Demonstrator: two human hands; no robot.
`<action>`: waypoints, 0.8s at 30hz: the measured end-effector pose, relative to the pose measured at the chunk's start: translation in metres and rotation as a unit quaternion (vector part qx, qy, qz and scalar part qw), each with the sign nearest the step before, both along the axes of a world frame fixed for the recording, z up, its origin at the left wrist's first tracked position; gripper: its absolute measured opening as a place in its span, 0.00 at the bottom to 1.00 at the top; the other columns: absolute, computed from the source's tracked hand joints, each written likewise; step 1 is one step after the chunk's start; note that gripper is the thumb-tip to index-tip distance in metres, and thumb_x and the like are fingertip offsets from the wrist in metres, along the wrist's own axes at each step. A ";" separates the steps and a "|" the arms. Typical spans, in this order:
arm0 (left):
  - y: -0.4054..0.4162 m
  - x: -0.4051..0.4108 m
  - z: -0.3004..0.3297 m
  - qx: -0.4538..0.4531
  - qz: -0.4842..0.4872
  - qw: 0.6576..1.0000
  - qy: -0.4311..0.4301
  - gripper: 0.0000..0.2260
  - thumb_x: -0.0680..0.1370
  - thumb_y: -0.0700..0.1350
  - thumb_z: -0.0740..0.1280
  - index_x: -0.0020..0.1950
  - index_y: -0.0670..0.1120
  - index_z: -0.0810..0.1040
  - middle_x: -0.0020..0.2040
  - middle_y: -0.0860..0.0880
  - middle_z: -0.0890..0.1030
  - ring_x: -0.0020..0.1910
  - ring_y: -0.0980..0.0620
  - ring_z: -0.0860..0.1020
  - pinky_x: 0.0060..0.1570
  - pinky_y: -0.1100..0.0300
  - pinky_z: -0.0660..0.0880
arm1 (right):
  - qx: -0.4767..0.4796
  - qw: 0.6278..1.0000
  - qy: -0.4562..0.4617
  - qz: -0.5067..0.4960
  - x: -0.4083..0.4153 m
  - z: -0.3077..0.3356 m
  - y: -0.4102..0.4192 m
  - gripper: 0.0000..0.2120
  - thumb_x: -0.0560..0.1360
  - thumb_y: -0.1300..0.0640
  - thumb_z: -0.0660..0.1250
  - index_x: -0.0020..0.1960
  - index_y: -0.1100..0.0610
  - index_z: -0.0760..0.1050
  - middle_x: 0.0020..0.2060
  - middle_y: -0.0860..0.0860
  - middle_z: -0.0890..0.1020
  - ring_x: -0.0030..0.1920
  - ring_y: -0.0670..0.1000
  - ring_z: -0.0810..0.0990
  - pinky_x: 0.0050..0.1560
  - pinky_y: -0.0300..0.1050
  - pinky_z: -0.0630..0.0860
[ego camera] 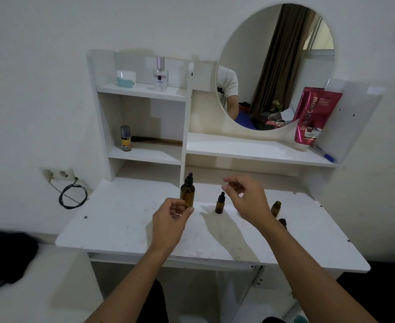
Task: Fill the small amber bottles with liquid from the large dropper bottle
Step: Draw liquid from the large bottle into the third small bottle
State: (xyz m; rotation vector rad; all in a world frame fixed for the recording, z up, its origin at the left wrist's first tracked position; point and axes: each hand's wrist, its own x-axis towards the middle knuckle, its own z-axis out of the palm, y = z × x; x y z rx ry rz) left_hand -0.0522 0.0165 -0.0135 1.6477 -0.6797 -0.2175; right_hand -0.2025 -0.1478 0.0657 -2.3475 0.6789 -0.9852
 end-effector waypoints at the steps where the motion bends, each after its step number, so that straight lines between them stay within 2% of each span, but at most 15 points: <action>1: 0.001 0.008 0.000 -0.001 0.017 1.000 -0.001 0.15 0.74 0.50 0.78 0.56 0.52 0.78 0.49 0.55 0.82 0.47 0.57 0.81 0.48 0.64 0.80 | 0.012 1.000 0.003 0.011 0.010 0.004 0.004 0.09 0.80 0.54 0.73 0.59 0.52 0.84 0.47 0.45 0.84 0.47 0.42 0.82 0.48 0.28 0.75; 4: -0.001 0.026 -0.001 0.000 0.027 1.000 -0.012 0.21 0.73 0.50 0.80 0.62 0.50 0.76 0.55 0.55 0.81 0.52 0.55 0.80 0.51 0.63 0.79 | 0.039 0.998 0.008 0.039 0.040 0.012 0.013 0.11 0.80 0.52 0.72 0.61 0.51 0.83 0.50 0.45 0.84 0.50 0.42 0.82 0.51 0.31 0.77; 6: -0.009 0.033 -0.002 0.011 -0.003 1.000 -0.003 0.27 0.73 0.48 0.80 0.69 0.49 0.74 0.61 0.56 0.78 0.57 0.56 0.78 0.56 0.65 0.76 | 0.061 0.997 0.023 0.052 0.058 0.015 0.016 0.13 0.80 0.51 0.72 0.64 0.51 0.82 0.52 0.44 0.85 0.52 0.43 0.82 0.54 0.35 0.78; 8: -0.017 0.036 -0.004 0.028 -0.033 0.999 0.001 0.31 0.73 0.47 0.80 0.73 0.48 0.72 0.65 0.56 0.76 0.62 0.55 0.76 0.61 0.63 0.74 | 0.088 0.993 0.039 0.069 0.074 0.014 0.018 0.15 0.80 0.50 0.72 0.65 0.52 0.82 0.54 0.45 0.85 0.53 0.42 0.83 0.57 0.36 0.79; 11: -0.023 0.038 -0.004 0.047 -0.065 0.997 -0.004 0.27 0.75 0.46 0.78 0.71 0.47 0.74 0.64 0.52 0.80 0.62 0.52 0.78 0.64 0.58 0.76 | 0.111 0.990 0.042 0.082 0.088 0.010 0.021 0.12 0.80 0.53 0.73 0.62 0.53 0.84 0.52 0.45 0.87 0.53 0.43 0.84 0.55 0.31 0.77; 14: -0.022 0.039 -0.005 0.060 -0.073 0.995 -0.028 0.22 0.77 0.46 0.76 0.69 0.47 0.77 0.59 0.51 0.83 0.58 0.51 0.80 0.60 0.61 0.77 | 0.119 0.990 0.029 0.072 0.094 0.006 0.023 0.07 0.80 0.55 0.73 0.56 0.54 0.86 0.48 0.46 0.88 0.50 0.45 0.85 0.51 0.30 0.78; 19: -0.023 0.041 -0.007 0.068 -0.072 0.995 -0.033 0.21 0.77 0.48 0.76 0.68 0.47 0.78 0.60 0.51 0.84 0.57 0.53 0.81 0.61 0.60 0.77 | 0.137 0.990 0.013 0.038 0.098 0.007 0.025 0.05 0.78 0.56 0.74 0.50 0.56 0.87 0.44 0.46 0.88 0.44 0.40 0.83 0.43 0.24 0.75; 24: -0.022 0.040 -0.005 0.073 -0.073 0.994 -0.029 0.22 0.77 0.49 0.76 0.69 0.47 0.78 0.61 0.51 0.84 0.59 0.52 0.81 0.63 0.58 0.77 | 0.133 0.991 0.008 0.027 0.099 0.007 0.026 0.05 0.78 0.56 0.75 0.48 0.58 0.87 0.43 0.47 0.88 0.44 0.41 0.83 0.42 0.24 0.74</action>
